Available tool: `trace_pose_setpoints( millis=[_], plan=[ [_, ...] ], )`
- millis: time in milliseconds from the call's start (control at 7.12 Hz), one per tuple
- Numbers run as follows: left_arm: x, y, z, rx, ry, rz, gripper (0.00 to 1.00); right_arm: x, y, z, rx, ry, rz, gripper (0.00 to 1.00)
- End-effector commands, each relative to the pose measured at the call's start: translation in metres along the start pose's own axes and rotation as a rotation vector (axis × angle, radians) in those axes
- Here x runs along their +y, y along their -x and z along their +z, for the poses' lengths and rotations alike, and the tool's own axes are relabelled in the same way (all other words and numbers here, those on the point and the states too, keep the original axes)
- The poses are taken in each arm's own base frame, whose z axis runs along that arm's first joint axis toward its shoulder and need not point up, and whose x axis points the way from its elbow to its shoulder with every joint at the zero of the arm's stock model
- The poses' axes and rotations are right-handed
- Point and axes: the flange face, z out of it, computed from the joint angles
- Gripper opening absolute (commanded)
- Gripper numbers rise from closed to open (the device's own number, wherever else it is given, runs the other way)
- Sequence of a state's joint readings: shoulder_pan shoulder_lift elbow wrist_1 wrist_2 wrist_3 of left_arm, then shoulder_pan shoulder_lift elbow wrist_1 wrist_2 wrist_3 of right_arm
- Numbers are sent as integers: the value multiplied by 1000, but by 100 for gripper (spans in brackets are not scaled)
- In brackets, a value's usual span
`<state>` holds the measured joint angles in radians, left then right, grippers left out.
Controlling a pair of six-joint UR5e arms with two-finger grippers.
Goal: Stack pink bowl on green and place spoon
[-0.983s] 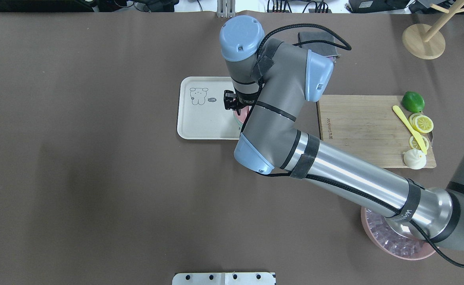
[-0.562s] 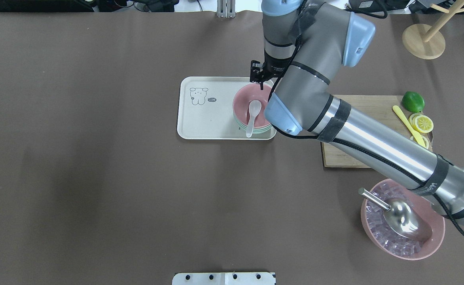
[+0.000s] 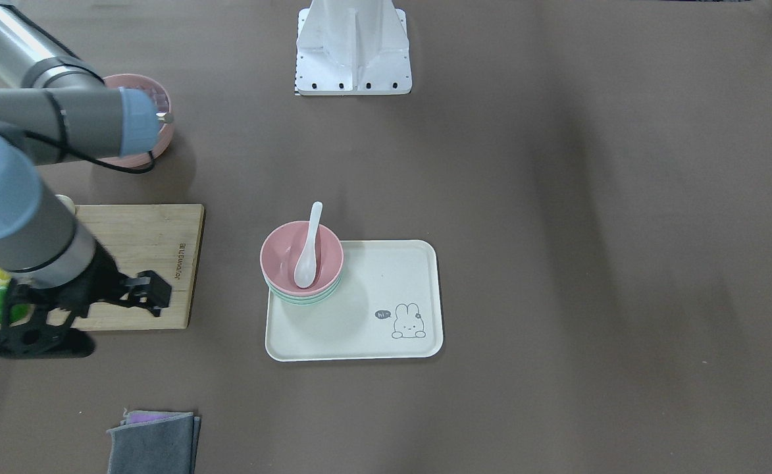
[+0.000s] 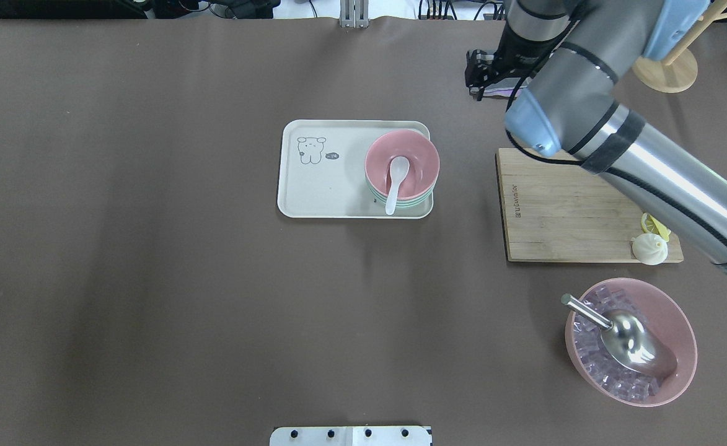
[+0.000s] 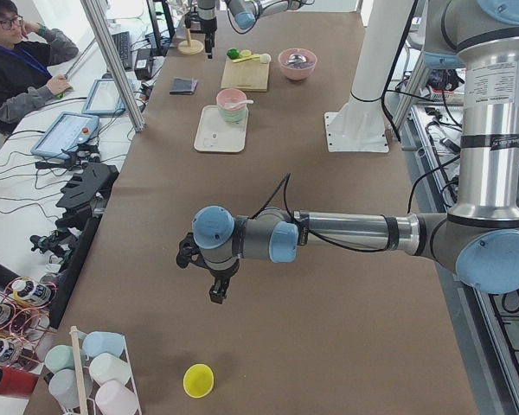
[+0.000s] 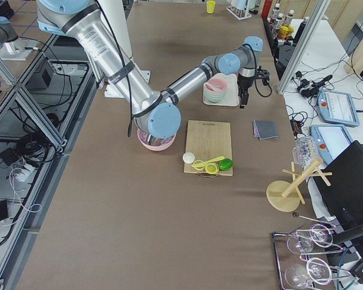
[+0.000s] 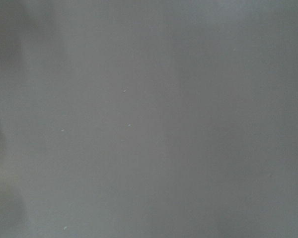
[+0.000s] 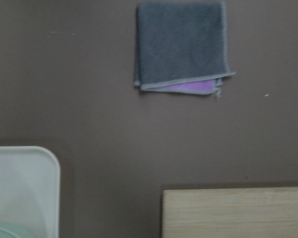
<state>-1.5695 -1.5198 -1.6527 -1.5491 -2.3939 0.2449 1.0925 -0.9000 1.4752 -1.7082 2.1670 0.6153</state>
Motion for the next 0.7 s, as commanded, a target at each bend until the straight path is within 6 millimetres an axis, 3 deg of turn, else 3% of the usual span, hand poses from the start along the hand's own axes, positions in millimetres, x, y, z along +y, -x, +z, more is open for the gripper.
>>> trace_pose_setpoints(
  millis=[0,281,421,562],
  plan=[
    [20,18,-22,-47,36,-11,99,-3,-167,-22,-27,11,-65,100],
    [40,12,-34,-56,12,-34,99,44,-315,-8,4,45,-115,100],
    [40,12,-34,-48,10,-91,99,80,-381,6,18,72,-151,100],
    [42,11,-35,-46,6,-112,99,108,-432,5,14,75,-103,100]
  ],
)
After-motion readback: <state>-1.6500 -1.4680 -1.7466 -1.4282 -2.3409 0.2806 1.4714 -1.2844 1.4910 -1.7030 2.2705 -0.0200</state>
